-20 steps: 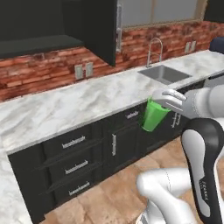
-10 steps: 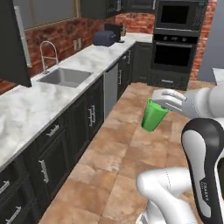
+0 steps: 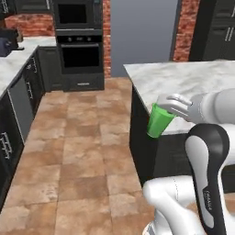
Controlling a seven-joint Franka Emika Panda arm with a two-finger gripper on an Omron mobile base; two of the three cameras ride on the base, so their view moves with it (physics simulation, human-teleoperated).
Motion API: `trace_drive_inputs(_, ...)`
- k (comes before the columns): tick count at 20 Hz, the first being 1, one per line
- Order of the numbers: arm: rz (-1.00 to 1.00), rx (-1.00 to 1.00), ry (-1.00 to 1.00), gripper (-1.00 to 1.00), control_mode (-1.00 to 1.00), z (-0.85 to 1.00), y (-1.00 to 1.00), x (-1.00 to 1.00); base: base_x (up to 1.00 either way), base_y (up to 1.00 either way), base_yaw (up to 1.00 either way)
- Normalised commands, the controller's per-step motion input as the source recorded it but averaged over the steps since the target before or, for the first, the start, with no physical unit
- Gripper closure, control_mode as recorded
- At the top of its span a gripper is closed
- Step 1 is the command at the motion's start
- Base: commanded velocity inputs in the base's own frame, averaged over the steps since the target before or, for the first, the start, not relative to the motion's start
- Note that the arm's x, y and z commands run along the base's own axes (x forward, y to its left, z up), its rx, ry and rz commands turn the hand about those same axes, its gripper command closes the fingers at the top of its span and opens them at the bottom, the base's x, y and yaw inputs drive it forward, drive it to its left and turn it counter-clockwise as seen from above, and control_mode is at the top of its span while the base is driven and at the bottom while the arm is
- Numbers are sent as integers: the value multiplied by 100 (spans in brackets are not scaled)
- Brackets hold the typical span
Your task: Open the cabinet directly in front. Then move the beer and the cup to the dining counter with the jar on it.
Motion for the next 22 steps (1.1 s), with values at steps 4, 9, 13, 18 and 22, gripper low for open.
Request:
trace_drive_inputs(4, 0, 0, 0, 100, 100, 0, 0, 0, -16, -100, -45)
trace_drive_inputs(9, 0, 0, 0, 100, 100, 0, 0, 0, -22, -100, -38)
trace_drive_inputs(13, 0, 0, 0, 100, 100, 0, 0, 0, -5, -100, -36)
trace_drive_inputs(18, 0, 0, 0, 100, 100, 0, 0, 0, 6, -100, -33)
trace_drive_inputs(22, 0, 0, 0, 100, 100, 0, 0, 0, 42, -100, -27)
